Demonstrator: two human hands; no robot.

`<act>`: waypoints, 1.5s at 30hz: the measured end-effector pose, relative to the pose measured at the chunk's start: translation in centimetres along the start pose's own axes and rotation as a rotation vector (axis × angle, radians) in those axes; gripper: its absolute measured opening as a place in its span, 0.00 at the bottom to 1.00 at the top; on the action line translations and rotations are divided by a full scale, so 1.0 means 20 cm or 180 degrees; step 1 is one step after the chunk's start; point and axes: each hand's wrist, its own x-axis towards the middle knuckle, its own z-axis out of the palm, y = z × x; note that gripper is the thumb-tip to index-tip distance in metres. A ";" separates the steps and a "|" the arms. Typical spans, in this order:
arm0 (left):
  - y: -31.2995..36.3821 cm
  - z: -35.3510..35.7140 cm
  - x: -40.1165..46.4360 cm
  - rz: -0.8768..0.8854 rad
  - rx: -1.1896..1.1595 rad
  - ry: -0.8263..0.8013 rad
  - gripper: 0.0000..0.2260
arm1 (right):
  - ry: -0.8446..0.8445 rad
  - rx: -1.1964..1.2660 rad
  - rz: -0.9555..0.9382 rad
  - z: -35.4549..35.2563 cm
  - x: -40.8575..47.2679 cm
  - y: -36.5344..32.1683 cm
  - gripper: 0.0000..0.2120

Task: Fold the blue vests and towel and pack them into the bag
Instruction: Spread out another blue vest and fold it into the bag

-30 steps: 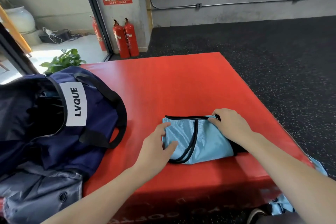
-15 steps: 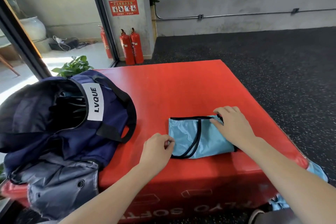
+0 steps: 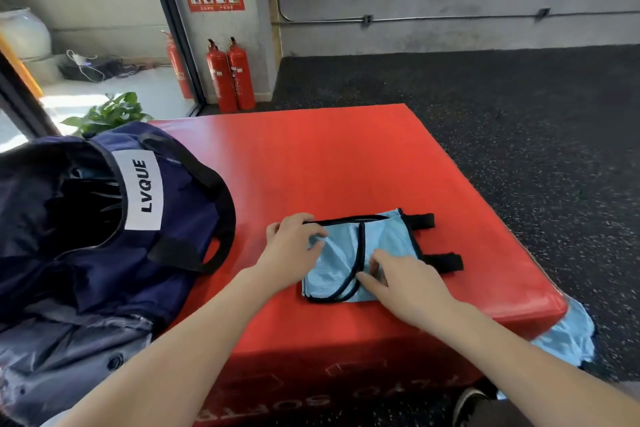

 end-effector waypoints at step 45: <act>0.08 0.04 -0.05 0.0899 -0.0191 0.0438 0.06 | 0.0281 0.0486 -0.0662 -0.09 0.18 0.22 0.11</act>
